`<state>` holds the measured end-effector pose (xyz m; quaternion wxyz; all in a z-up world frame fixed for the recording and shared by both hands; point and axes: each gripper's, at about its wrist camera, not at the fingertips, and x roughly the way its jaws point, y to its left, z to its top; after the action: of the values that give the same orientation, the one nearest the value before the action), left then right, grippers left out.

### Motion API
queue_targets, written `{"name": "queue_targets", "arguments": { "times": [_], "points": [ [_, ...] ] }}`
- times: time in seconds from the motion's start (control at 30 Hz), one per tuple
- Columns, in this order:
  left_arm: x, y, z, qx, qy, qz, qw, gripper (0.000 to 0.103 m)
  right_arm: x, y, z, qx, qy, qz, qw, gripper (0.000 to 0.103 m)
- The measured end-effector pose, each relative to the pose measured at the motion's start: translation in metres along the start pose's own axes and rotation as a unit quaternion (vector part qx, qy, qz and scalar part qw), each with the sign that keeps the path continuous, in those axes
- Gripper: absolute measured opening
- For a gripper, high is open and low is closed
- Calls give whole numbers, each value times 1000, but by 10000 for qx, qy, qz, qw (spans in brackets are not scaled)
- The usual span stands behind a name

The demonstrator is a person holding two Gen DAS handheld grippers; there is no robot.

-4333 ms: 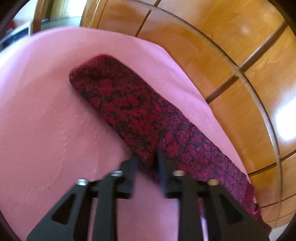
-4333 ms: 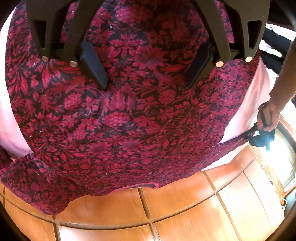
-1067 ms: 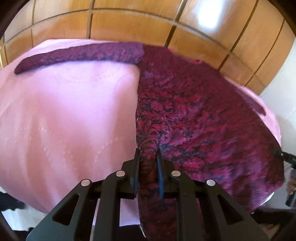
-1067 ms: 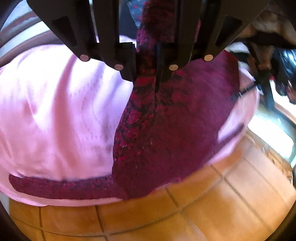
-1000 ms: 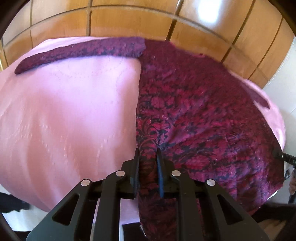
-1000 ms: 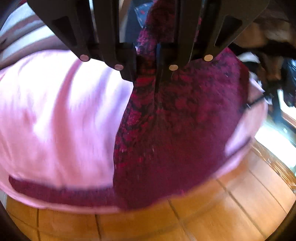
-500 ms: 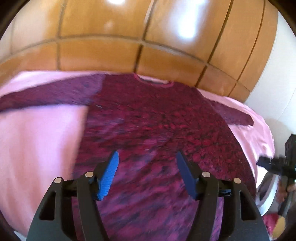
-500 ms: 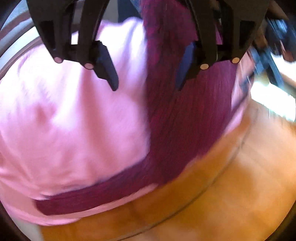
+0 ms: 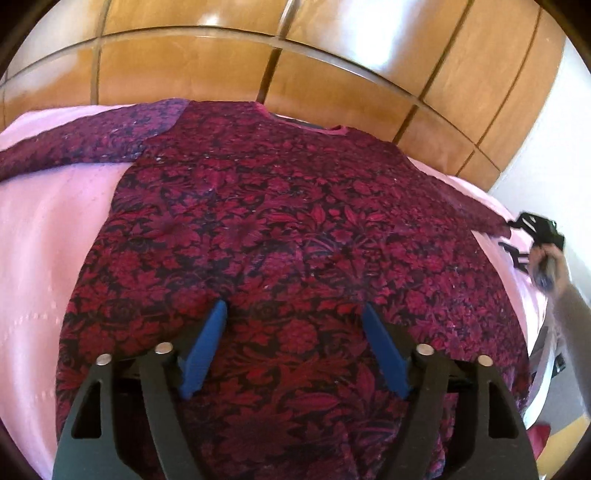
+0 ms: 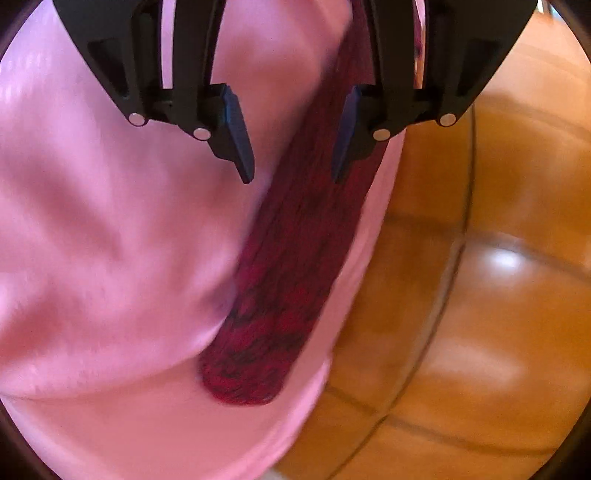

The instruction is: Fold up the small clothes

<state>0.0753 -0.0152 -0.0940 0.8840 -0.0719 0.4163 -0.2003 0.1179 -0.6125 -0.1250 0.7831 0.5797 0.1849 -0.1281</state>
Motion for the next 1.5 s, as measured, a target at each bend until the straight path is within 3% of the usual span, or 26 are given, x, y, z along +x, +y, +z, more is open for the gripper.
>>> {"name": "queue_targets", "arguments": {
  "times": [0.07, 0.2, 0.27, 0.37, 0.5, 0.7, 0.77, 0.83, 0.97, 1.07, 1.17, 1.2, 1.23, 1.37, 1.43, 1.5],
  "points": [
    [-1, -2, -1, 89, -3, 16, 10000, 81, 14, -2, 13, 88, -39, -102, 9999, 41],
    [-1, 0, 0, 34, -11, -48, 10000, 83, 38, 14, 26, -443, -53, -638, 9970, 12],
    [-1, 2, 1, -8, -18, -103, 9999, 86, 34, 46, 21, -1165, -221, -719, 9903, 10],
    [1, 0, 2, 22, -12, -173, 9998, 91, 17, 95, -1, -2092, -332, -447, 9763, 10],
    [1, 1, 5, -103, -1, -276, 9996, 94, 18, 164, -57, -3290, -213, -105, 9440, 10],
    [-6, 7, 12, -355, 80, -432, 9984, 89, 51, 226, -166, -4446, 488, 111, 8943, 10],
    [-9, 12, 14, -471, 106, -475, 9977, 82, 68, 238, -208, -4694, 816, 163, 8791, 10],
    [-13, 21, 15, -692, 138, -601, 9957, 72, 91, 254, -257, -5085, 1159, 107, 8531, 10],
    [-22, 39, 21, -1083, 95, -677, 9918, 70, 129, 265, -339, -5571, 1712, -97, 8126, 10],
    [-28, 47, 31, -1271, 6, -814, 9885, 70, 128, 254, -377, -5776, 1849, -192, 7949, 14],
    [-26, 55, 47, -1575, -72, -1008, 9823, 70, 126, 253, -388, -5749, 1934, 8, 7950, 34],
    [-24, 57, 53, -1661, -72, -1075, 9802, 70, 117, 250, -387, -5689, 1952, 151, 7987, 53],
    [-22, 59, 58, -1729, -80, -1119, 9785, 70, 108, 249, -378, -5623, 1944, 304, 8032, 65],
    [-6, 62, 88, -1843, -77, -1119, 9765, 70, 55, 237, -363, -5312, 1917, 786, 8215, 71],
    [4, 62, 104, -1838, -58, -1112, 9766, 70, 28, 220, -341, -5072, 1875, 943, 8359, 72],
    [17, 62, 119, -1911, 4, -1070, 9757, 70, 6, 199, -315, -4717, 1761, 992, 8583, 72]
  ]
}}
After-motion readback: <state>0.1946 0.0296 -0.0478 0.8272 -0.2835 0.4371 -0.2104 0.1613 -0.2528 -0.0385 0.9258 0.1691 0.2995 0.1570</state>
